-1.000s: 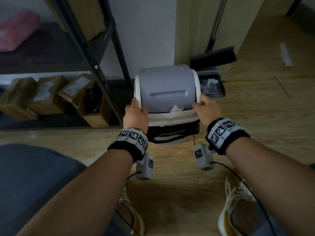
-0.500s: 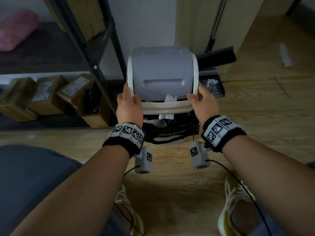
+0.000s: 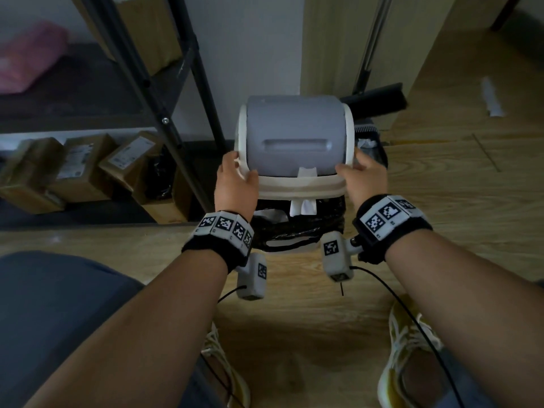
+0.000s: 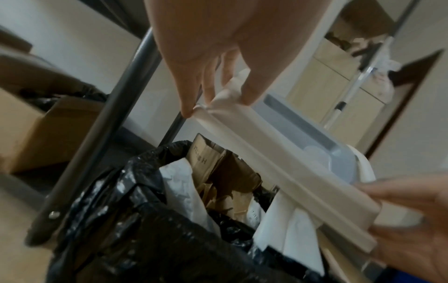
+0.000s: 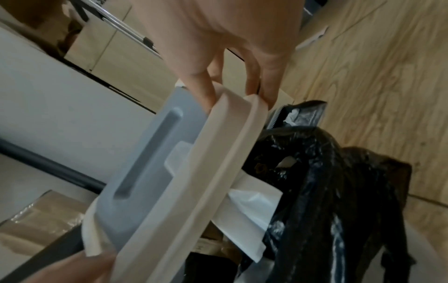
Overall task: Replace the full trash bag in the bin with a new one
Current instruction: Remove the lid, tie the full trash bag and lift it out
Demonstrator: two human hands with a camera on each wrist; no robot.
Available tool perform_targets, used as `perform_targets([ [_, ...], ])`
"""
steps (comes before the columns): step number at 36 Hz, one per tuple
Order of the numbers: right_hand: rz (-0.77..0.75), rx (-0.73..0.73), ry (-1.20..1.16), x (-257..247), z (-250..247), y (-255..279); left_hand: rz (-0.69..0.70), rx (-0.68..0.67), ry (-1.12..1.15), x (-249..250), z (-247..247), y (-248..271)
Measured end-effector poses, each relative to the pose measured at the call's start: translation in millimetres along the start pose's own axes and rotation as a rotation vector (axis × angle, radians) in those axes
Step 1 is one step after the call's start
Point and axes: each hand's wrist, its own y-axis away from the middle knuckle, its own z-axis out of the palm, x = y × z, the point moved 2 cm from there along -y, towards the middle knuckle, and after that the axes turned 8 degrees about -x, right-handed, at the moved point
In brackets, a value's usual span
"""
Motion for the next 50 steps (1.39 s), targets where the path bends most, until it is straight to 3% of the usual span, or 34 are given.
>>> perform_targets([
  [5, 0.137, -0.077, -0.036, 3, 0, -4, -0.021, 0.056, 0.057, -6, -4, -7],
  [10, 0.102, -0.152, -0.023, 0, 6, 2, -0.035, 0.083, 0.066, -10, -9, -12],
  [20, 0.046, -0.109, -0.023, -6, 8, 2, -0.020, 0.072, 0.034, -10, -5, -7],
  [28, 0.011, -0.076, -0.092, -17, 9, 2, -0.086, 0.053, 0.074, -8, -3, -4],
  [37, -0.010, -0.030, -0.105, -16, 6, 4, -0.045, 0.039, 0.016, -8, 0, -3],
  [42, -0.010, 0.015, -0.060, -15, 9, 1, 0.123, 0.232, -0.135, 2, -1, 7],
  [45, -0.001, 0.024, -0.051, -13, 11, 1, 0.357, 0.313, -0.382, 10, -2, 13],
  [47, 0.008, 0.027, -0.061, -12, 12, 1, 0.500, 0.266, -0.510, 14, 2, 19],
  [50, 0.018, 0.032, -0.051, -10, 13, 0, 0.606, 0.089, -0.635, 15, 13, 26],
])
